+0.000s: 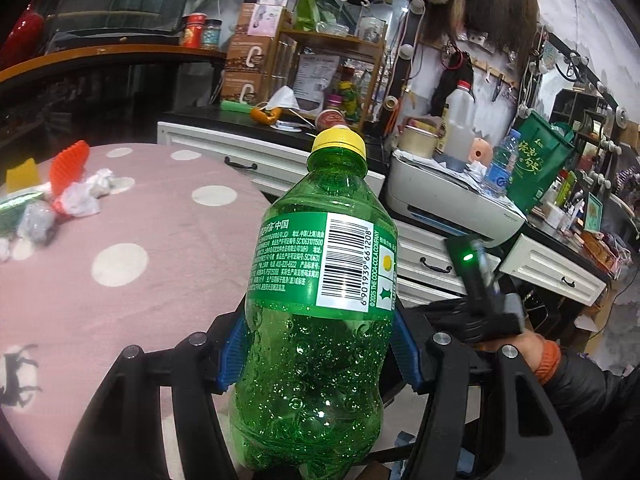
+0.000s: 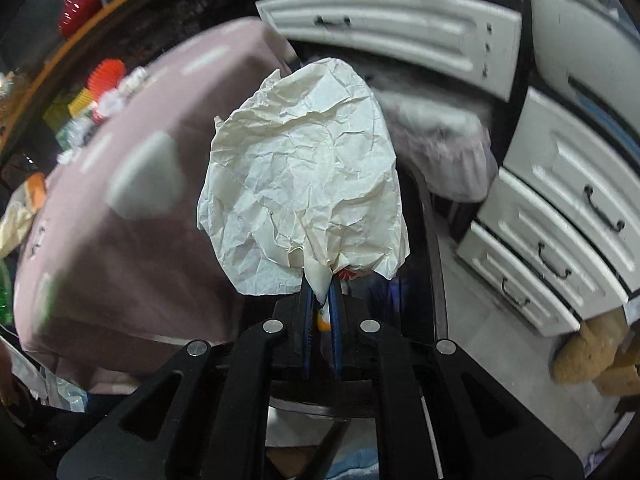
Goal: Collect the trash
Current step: 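Carry the white paper over the black bin and open the right tool, then lower the green soda bottle into the black bin and open the left tool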
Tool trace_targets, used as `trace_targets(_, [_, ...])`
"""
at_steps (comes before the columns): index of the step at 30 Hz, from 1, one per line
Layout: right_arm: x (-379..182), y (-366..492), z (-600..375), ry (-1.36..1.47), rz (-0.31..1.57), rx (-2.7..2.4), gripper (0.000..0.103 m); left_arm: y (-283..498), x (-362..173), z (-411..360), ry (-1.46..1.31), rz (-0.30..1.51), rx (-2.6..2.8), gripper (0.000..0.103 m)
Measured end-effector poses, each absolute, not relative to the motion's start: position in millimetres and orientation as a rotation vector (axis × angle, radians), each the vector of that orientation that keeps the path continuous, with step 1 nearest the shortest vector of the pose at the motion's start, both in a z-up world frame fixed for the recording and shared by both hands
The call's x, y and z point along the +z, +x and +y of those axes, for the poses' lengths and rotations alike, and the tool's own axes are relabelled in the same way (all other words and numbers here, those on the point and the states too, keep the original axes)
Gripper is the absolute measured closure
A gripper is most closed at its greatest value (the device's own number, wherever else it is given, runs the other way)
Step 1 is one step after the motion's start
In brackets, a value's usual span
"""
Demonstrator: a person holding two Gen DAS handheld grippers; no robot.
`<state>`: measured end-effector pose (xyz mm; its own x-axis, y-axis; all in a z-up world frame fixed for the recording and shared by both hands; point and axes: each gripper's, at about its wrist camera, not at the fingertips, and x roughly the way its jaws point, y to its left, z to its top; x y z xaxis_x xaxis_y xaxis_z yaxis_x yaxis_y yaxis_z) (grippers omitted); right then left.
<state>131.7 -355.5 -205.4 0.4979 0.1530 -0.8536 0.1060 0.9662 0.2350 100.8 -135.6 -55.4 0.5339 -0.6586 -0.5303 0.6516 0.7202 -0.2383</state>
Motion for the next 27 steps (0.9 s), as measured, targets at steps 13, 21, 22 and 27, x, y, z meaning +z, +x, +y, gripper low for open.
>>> trace_targets(13, [-288.7,162.8,-365.5,0.344,1.206,-0.045,0.036,95.1,-72.4,-156.4,0.026,0.683,-0.822,0.043])
trace_targets(21, [-253.7,144.8,-381.5,0.372,1.102,-0.096,0.033,88.8,-78.9,-164.5,0.039,0.694,-0.839,0.043])
trace_targets(22, [-246.8,140.8,-384.2,0.370,1.082,-0.111,0.033,88.5,-79.8,-166.1,0.043,0.697,-0.842,0.043])
trace_targets(27, [-208.1,124.1,-399.2,0.344,0.974,-0.197,0.029,93.8,-90.7,-179.5,0.062,0.738,-0.863,0.043])
